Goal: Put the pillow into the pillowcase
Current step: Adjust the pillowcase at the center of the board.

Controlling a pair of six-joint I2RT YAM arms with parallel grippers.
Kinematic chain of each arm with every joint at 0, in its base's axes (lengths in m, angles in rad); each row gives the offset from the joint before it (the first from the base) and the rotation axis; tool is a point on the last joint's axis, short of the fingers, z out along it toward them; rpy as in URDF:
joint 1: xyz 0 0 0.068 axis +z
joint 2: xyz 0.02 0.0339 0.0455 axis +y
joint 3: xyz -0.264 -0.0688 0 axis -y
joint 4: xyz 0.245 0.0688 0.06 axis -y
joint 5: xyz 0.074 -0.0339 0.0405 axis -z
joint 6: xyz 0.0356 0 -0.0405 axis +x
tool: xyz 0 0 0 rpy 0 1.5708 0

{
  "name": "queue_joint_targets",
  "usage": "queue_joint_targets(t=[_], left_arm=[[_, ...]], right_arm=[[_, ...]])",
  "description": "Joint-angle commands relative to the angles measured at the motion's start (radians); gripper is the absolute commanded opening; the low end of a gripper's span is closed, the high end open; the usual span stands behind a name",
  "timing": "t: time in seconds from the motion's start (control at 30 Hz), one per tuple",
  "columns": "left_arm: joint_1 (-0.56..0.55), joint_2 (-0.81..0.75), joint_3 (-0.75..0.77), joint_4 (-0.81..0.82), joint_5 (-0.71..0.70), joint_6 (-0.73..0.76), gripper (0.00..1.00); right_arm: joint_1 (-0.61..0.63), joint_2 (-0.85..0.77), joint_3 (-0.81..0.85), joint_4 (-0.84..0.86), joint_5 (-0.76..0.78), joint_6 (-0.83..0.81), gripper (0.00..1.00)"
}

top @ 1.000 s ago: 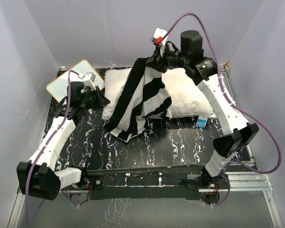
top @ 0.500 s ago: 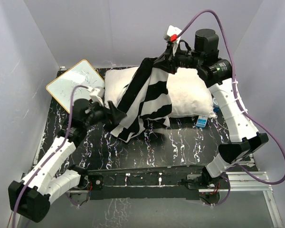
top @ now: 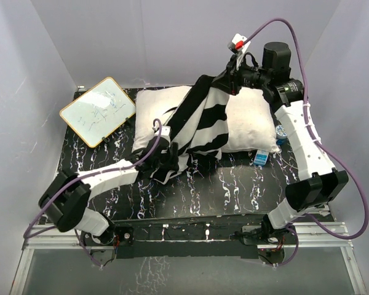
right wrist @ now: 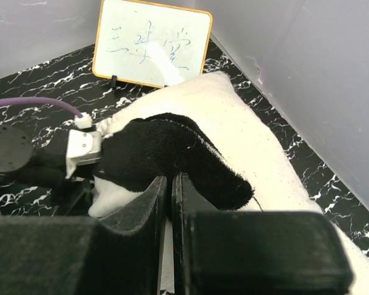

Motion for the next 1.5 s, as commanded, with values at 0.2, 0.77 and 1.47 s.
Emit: queue_joint_targets(t=[0.2, 0.77, 1.47], left_arm=[[-0.001, -0.186, 0.128, -0.139, -0.145, 0.001, 0.0], [0.0, -0.569, 0.571, -0.602, -0.197, 0.327, 0.0], [0.583, -0.099, 0.591, -0.573, 0.363, 0.181, 0.84]], right_arm=[[-0.04, -0.092, 0.023, 0.053, -0.028, -0.025, 0.08], [-0.04, -0.082, 0.327, -0.354, -0.222, -0.409, 0.08], [-0.032, -0.057, -0.227, 0.203, 0.215, -0.156, 0.94]])
